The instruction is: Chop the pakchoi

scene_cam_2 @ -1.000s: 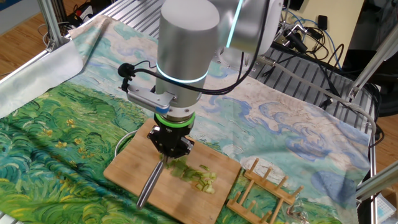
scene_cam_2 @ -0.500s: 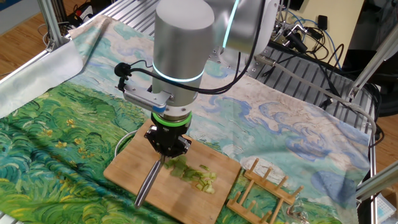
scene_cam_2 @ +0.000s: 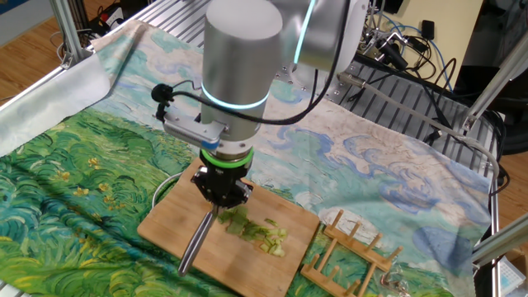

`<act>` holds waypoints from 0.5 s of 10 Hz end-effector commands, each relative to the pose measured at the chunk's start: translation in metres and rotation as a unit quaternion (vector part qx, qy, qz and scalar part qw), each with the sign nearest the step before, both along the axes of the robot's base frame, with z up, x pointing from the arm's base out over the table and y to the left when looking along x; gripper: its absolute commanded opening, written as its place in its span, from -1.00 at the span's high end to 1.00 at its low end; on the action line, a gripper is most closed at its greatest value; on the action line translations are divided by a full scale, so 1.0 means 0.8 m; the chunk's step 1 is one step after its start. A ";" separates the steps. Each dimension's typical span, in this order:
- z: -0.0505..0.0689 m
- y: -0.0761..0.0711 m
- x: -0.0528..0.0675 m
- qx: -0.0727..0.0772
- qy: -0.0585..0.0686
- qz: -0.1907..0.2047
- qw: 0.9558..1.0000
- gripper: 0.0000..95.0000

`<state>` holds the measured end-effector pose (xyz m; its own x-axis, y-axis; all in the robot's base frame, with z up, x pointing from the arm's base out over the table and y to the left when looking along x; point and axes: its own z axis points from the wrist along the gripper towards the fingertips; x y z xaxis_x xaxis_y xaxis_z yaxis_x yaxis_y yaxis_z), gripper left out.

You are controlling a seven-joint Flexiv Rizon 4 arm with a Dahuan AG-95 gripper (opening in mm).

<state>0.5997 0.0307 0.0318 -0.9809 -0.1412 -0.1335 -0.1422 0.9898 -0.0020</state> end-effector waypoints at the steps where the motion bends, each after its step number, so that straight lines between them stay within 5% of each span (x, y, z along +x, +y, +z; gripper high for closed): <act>1: -0.015 0.001 0.000 -0.002 -0.001 -0.005 1.000 1.00; 5: -0.004 0.000 -0.003 0.003 -0.017 -0.006 1.000 1.00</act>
